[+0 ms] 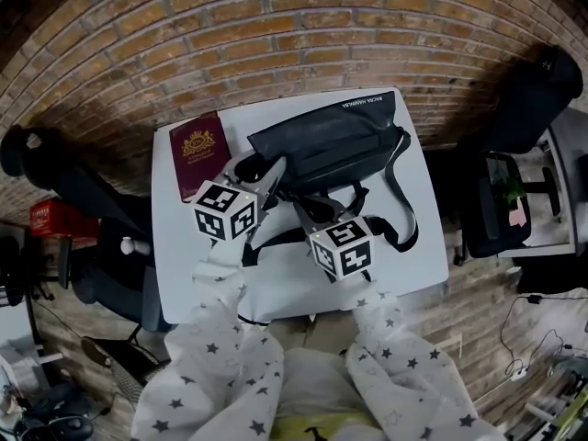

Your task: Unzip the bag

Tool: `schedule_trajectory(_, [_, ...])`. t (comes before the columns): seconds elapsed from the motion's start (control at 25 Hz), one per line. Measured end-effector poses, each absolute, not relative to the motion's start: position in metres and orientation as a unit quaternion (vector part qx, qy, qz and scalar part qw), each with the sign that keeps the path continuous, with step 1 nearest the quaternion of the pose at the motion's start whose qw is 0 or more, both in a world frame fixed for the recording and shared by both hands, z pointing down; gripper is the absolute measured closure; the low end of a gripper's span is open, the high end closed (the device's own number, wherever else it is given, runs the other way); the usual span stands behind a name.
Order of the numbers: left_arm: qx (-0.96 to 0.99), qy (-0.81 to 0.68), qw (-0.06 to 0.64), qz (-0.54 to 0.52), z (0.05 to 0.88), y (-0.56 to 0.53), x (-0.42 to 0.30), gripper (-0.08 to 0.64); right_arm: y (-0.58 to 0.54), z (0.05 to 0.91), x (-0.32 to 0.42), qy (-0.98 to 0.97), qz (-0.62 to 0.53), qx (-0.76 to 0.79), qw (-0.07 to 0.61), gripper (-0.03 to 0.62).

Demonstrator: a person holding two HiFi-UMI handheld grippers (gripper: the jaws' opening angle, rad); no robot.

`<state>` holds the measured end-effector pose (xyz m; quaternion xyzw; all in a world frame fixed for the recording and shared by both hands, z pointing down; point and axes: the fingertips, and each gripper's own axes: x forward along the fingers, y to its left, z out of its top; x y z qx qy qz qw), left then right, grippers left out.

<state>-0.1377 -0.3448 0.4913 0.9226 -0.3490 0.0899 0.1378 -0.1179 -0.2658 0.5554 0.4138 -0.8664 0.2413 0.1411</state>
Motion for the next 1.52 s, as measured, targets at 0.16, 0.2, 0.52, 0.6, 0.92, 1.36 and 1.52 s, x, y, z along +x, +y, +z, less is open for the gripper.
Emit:
schedule_trajectory(0.16, [0.922, -0.349, 0.138, 0.094, 0.491, -0.345, -0.138, 0.430, -0.269, 0.555, -0.113, -0.868, 0.244, 0.408, 0.144, 0.572])
schedule_trajectory(0.2, [0.922, -0.349, 0.136, 0.096, 0.492, -0.346, -0.139, 0.430, -0.270, 0.556, -0.112, -0.867, 0.246, 0.408, 0.144, 0.572])
schedule_trajectory(0.52, [0.916, -0.360, 0.140, 0.104, 0.493, -0.344, -0.139, 0.433, -0.276, 0.556, -0.100, -0.871, 0.251, 0.392, 0.155, 0.572])
schedule_trajectory(0.6, [0.916, -0.362, 0.140, 0.102, 0.492, -0.343, -0.137, 0.433, -0.278, 0.556, -0.092, -0.869, 0.250, 0.397, 0.154, 0.572])
schedule_trajectory(0.92, [0.913, -0.369, 0.144, 0.097, 0.492, -0.340, -0.138, 0.433, -0.279, 0.554, -0.085, -0.874, 0.241, 0.390, 0.163, 0.572])
schedule_trajectory(1.36, [0.908, -0.383, 0.149, 0.087, 0.492, -0.341, -0.138, 0.433, -0.291, 0.553, -0.051, -0.863, 0.240, 0.413, 0.164, 0.572])
schedule_trajectory(1.52, [0.906, -0.387, 0.149, 0.087, 0.492, -0.341, -0.139, 0.433, -0.294, 0.552, -0.048, -0.865, 0.237, 0.412, 0.164, 0.572])
